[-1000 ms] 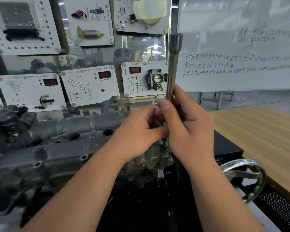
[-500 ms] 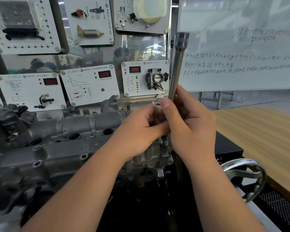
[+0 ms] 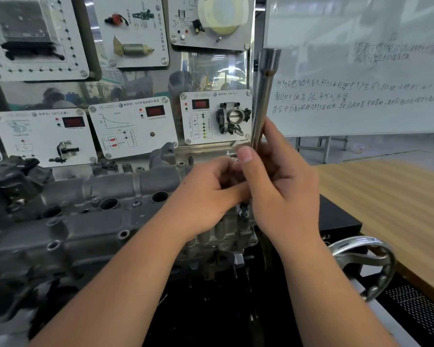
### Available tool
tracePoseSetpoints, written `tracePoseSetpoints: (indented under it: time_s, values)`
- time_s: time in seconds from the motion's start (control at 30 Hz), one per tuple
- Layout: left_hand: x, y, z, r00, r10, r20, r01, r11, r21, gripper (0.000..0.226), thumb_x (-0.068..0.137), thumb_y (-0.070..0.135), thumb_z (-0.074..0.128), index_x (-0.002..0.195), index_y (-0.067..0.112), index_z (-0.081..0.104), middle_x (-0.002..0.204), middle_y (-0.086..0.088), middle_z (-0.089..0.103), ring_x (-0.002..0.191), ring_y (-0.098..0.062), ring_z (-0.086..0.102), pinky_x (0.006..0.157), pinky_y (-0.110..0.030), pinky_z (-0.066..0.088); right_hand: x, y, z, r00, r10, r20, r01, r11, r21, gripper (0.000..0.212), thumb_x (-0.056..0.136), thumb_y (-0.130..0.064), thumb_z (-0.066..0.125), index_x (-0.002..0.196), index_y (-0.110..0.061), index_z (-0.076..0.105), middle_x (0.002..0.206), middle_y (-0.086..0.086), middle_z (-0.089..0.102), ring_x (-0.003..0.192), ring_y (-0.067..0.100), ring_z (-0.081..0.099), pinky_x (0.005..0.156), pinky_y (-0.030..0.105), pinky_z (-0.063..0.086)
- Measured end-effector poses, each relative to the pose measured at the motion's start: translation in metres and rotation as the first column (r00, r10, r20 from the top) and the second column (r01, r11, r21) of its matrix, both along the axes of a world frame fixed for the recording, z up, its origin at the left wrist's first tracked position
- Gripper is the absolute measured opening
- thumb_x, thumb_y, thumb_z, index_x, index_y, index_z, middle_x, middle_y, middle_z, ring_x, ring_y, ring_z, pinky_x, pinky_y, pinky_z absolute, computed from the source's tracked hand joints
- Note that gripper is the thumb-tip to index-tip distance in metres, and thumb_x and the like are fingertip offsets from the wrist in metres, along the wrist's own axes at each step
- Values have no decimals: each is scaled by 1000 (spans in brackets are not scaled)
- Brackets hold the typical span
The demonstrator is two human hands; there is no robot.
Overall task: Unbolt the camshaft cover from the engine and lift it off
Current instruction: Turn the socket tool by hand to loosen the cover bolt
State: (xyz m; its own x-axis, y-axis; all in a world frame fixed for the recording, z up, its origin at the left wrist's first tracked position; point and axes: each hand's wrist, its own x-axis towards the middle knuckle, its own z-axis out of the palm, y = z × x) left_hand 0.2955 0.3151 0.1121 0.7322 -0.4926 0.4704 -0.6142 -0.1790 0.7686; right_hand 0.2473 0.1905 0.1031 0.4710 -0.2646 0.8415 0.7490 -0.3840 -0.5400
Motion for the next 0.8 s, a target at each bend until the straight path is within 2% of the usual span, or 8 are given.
tracePoseSetpoints:
  time_s: [0.1,0.2,0.3,0.37,0.5,0.6,0.7,0.8]
  values:
    - [-1,0,2,1000,1,21,-2,999,34,59,74,53,68,118,13,68,111,-14,74,106,-36,69,93,-59,54,2,0,-1,996,-80,35,80,997,5,41,94,-30,66,133,-19,65,98,-12,70,93,9,68,85,35,56]
    - [0,2,1,1000,-7,12,7,999,40,47,82,46,71,117,15,69,109,-13,74,104,-36,70,93,-59,55,4,1,-3,977,-183,109,188,982,-34,34,95,-22,66,128,-14,68,88,-16,65,88,5,63,79,22,50]
    - [0,5,-1,997,-48,-59,47,999,-18,32,91,34,66,115,13,69,107,-6,77,105,-27,73,97,-51,57,3,1,-3,987,-132,91,138,989,-61,37,101,-23,56,134,-10,64,96,-6,71,89,9,66,78,28,54]
    - [-1,6,-1,995,-69,-78,67,997,-29,28,91,32,65,112,15,69,106,-4,78,104,-23,74,98,-47,57,3,1,-3,994,-86,66,89,995,-48,39,102,-22,52,140,-14,59,102,-9,73,92,5,68,79,25,55]
    - [-1,3,-1,996,-59,-71,54,997,-60,33,84,35,72,114,22,68,101,-14,77,102,-44,70,94,-66,53,3,0,-3,998,-35,45,37,998,-41,45,103,-24,49,148,-23,47,98,-14,71,89,7,68,78,22,54]
    - [-1,0,0,1000,-23,-16,22,999,-48,34,74,42,73,105,30,68,102,-16,74,99,-40,70,87,-63,56,3,0,-2,1000,21,16,-20,999,-44,45,102,-30,53,146,-26,51,91,-17,70,89,12,71,77,26,57]
    - [1,-2,0,1000,-17,8,17,1000,-3,34,77,39,71,110,32,68,108,-13,74,102,-34,71,88,-57,58,4,-1,-2,1000,16,-27,-17,1000,-6,32,99,-29,60,130,-24,65,85,-16,70,82,11,70,71,23,54]
    - [3,1,-2,999,-29,-15,28,999,-19,37,82,32,70,117,21,67,108,-13,74,103,-34,71,91,-55,58,4,-1,-3,999,-27,-17,26,999,-40,18,100,-27,57,104,-15,69,73,-3,65,70,16,63,62,34,50]
